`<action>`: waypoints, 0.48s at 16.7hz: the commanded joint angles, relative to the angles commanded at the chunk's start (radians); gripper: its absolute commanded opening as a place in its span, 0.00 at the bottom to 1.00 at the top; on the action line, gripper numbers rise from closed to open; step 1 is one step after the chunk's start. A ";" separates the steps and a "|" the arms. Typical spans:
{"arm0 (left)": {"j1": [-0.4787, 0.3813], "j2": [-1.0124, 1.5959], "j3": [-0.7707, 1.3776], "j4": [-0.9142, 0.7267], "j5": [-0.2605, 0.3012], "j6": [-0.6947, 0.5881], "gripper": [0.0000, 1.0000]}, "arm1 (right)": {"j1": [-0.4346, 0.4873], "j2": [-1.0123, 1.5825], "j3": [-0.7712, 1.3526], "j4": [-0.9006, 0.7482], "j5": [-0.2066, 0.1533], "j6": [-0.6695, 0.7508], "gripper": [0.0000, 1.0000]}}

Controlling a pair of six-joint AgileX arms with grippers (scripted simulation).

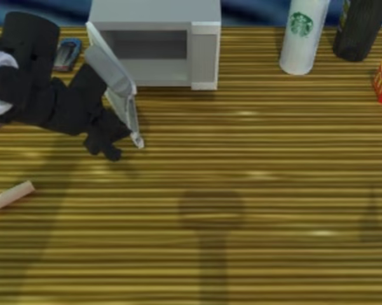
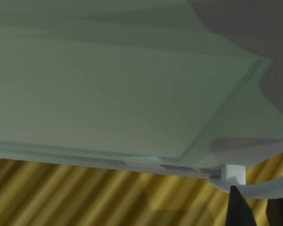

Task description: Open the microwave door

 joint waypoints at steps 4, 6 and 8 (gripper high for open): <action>0.004 0.001 0.001 -0.005 0.004 0.008 0.00 | 0.000 0.000 0.000 0.000 0.000 0.000 1.00; 0.004 0.001 0.001 -0.005 0.004 0.008 0.00 | 0.000 0.000 0.000 0.000 0.000 0.000 1.00; 0.004 0.001 0.001 -0.005 0.004 0.008 0.00 | 0.000 0.000 0.000 0.000 0.000 0.000 1.00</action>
